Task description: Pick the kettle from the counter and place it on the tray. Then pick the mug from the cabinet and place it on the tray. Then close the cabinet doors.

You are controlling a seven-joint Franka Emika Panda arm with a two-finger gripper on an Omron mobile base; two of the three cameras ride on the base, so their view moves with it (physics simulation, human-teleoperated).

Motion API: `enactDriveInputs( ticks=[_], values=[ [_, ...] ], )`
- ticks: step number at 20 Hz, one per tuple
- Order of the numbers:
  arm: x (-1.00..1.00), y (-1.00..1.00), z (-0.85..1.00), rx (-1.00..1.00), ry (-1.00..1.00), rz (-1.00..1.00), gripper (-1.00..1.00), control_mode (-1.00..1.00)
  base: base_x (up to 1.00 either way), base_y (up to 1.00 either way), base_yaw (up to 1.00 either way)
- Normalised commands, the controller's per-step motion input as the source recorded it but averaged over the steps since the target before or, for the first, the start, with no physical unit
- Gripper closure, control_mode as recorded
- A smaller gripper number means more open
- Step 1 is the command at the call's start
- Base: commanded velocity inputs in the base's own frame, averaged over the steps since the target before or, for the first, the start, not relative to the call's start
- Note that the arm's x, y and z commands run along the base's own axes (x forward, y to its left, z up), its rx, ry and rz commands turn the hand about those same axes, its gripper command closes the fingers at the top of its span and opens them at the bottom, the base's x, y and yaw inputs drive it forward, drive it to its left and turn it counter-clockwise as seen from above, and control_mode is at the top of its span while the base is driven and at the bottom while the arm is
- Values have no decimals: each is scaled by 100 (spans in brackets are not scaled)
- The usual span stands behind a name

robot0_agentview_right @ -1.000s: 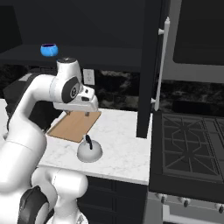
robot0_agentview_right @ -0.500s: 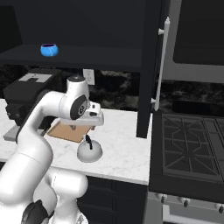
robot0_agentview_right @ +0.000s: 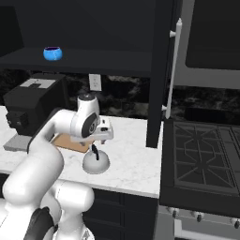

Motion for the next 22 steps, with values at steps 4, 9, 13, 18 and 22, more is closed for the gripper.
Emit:
enactDriveInputs(
  ticks=[4,9,13,18,22],
  values=[
    [45,0,-34,0,0,8,-100,-100,0,0,0],
    [9,0,-28,-2,0,6,-100,-100,0,0,0],
    [3,0,-29,-7,0,2,-100,-100,0,0,0],
    [3,1,-29,-7,0,2,-100,-100,0,0,0],
    [8,1,-25,-6,0,3,-100,-100,0,0,0]
  ],
)
